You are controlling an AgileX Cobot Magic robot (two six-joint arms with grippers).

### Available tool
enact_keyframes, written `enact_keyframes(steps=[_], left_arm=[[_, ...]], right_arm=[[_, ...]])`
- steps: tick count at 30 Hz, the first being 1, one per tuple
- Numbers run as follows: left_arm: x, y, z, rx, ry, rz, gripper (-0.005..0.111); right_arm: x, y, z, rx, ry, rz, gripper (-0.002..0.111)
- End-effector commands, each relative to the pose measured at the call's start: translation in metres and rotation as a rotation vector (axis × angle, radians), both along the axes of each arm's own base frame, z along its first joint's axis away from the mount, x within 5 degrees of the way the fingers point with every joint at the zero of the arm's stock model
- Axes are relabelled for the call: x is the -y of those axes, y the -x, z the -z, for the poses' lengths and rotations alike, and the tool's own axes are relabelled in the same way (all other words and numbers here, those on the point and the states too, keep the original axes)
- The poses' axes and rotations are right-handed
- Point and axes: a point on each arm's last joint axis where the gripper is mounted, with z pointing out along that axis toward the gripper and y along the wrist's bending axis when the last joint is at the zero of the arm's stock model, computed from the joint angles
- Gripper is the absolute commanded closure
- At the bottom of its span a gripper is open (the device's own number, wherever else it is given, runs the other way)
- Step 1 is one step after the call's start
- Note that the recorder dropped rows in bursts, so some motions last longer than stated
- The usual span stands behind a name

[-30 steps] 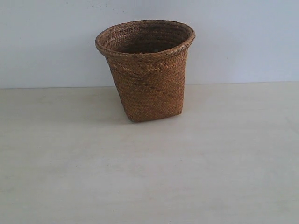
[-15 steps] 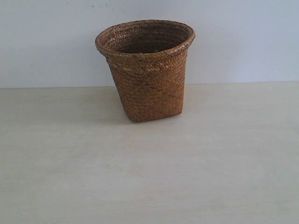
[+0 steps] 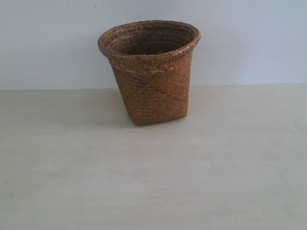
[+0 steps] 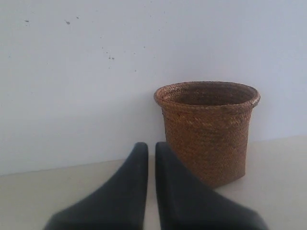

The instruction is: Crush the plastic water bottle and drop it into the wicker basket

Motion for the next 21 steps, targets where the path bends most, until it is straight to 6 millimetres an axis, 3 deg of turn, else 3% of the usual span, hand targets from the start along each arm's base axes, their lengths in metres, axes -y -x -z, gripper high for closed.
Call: enact_keyframes(steps=[1, 10, 21], left_arm=[[-0.001, -0.003, 0.006, 0.018, 0.007, -0.018, 0.102], [-0.004, -0.010, 0.025, 0.011, 0.015, -0.053, 0.102], [-0.004, -0.010, 0.025, 0.008, 0.014, -0.052, 0.102]], right_arm=[[0.000, -0.007, 0.022, -0.040, 0.009, 0.005, 0.108], [0.001, -0.020, 0.065, -0.024, -0.020, 0.005, 0.108], [0.001, -0.020, 0.068, -0.028, -0.029, 0.005, 0.108]])
